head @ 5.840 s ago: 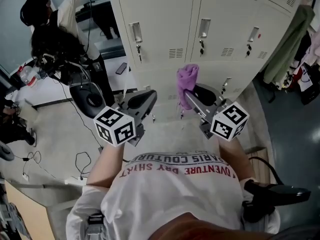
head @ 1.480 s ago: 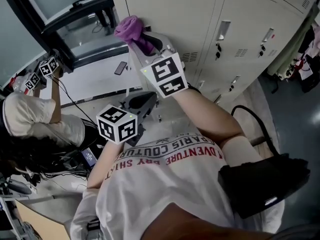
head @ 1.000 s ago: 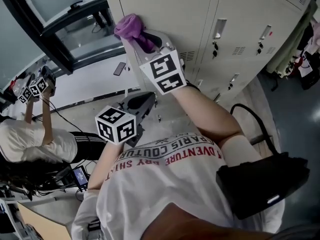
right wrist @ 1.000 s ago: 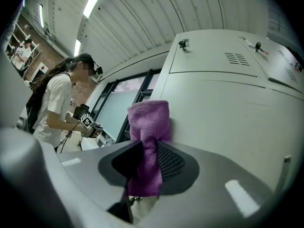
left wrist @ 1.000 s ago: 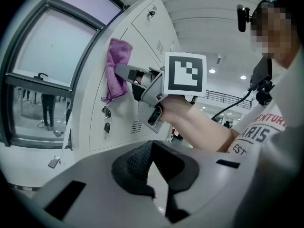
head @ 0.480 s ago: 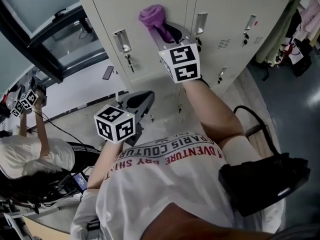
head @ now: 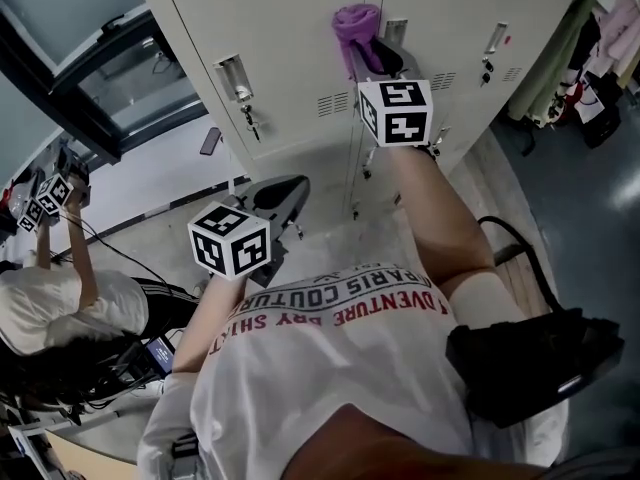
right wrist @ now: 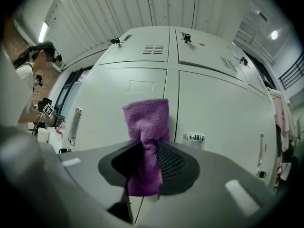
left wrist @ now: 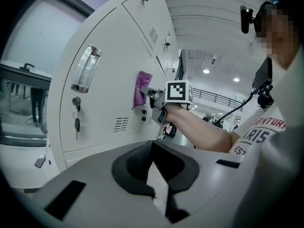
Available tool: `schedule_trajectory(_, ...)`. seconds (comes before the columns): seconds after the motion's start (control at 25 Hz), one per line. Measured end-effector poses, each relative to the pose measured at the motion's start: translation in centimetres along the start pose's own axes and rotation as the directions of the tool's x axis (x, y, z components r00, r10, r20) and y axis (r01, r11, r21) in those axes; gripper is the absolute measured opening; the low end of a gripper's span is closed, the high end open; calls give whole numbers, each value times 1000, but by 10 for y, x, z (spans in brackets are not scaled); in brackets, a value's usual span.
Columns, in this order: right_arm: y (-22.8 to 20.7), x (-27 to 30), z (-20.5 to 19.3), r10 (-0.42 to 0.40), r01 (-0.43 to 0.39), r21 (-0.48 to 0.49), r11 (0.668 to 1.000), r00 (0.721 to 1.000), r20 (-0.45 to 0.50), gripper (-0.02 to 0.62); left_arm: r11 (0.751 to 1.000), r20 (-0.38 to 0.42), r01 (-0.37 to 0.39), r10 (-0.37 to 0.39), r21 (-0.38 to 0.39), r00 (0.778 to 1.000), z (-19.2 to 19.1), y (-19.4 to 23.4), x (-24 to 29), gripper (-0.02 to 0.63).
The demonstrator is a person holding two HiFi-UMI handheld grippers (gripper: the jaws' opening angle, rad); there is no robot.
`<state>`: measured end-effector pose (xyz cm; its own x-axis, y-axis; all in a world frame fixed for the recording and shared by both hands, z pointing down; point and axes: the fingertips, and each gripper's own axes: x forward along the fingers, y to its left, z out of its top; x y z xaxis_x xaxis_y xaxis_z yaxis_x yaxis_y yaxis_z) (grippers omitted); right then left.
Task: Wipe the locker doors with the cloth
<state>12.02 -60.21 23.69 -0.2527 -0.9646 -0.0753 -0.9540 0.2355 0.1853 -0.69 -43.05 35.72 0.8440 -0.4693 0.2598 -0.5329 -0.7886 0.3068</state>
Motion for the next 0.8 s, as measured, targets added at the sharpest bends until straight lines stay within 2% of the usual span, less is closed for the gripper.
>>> schedule_trajectory(0.16, 8, -7, 5, 36, -36, 20, 999, 999, 38, 92, 1000, 3, -16, 16, -7, 1000, -4, 1, -6, 2)
schedule_trajectory(0.28, 33, -14, 18, 103, -102, -20, 995, 989, 103, 92, 999, 4, -33, 33, -18, 999, -9, 5, -10, 2)
schedule_trajectory(0.52, 116, -19, 33, 287, -279, -72, 958, 941, 178, 92, 996, 12, -80, 81, -38, 997, -14, 17, -26, 2)
schedule_trajectory(0.68, 166, -20, 17, 380, -370, -87, 925, 909, 174, 92, 990, 36, -128, 130, -55, 991, -11, 30, -44, 2)
schedule_trajectory(0.8, 193, -18, 0, 422, -414, -78, 907, 895, 146, 92, 985, 42, -157, 160, -69, 986, -13, 37, -55, 2)
